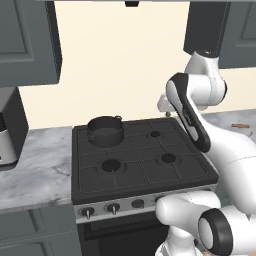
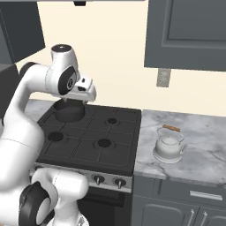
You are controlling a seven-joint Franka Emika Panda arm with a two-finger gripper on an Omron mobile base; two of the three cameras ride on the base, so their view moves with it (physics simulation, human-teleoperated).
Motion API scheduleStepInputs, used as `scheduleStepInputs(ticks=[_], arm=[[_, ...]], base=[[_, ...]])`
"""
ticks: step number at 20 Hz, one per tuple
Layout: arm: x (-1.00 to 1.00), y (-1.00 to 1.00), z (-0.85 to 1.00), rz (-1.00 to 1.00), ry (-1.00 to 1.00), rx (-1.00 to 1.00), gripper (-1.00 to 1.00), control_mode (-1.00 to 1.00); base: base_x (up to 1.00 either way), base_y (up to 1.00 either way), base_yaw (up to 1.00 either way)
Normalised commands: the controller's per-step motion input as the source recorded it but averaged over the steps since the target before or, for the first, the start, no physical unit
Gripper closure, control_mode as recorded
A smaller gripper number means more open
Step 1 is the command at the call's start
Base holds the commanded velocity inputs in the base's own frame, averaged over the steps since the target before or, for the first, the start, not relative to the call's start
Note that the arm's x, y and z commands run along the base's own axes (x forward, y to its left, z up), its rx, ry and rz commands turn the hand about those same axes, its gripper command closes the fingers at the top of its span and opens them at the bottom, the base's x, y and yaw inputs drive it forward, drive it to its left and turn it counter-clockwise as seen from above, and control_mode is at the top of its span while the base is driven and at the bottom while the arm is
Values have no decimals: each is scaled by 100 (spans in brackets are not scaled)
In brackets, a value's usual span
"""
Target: Pick the kettle from the counter and place it on a stove burner. Then turn the burner on.
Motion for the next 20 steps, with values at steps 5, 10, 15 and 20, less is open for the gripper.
scheduleStepInputs(ticks=[5, 10, 15, 20], arm=[[-13, -28, -10, -9, -1, 0, -100, -100], [0, -33, -10, -20, 0, 0, -100, -100], [0, -32, -5, -31, 0, 3, -100, -100], [0, -40, -1, -41, 0, 13, -100, -100]], base=[[0, 0, 0], [0, 0, 0], [0, 0, 0], [0, 0, 0]])
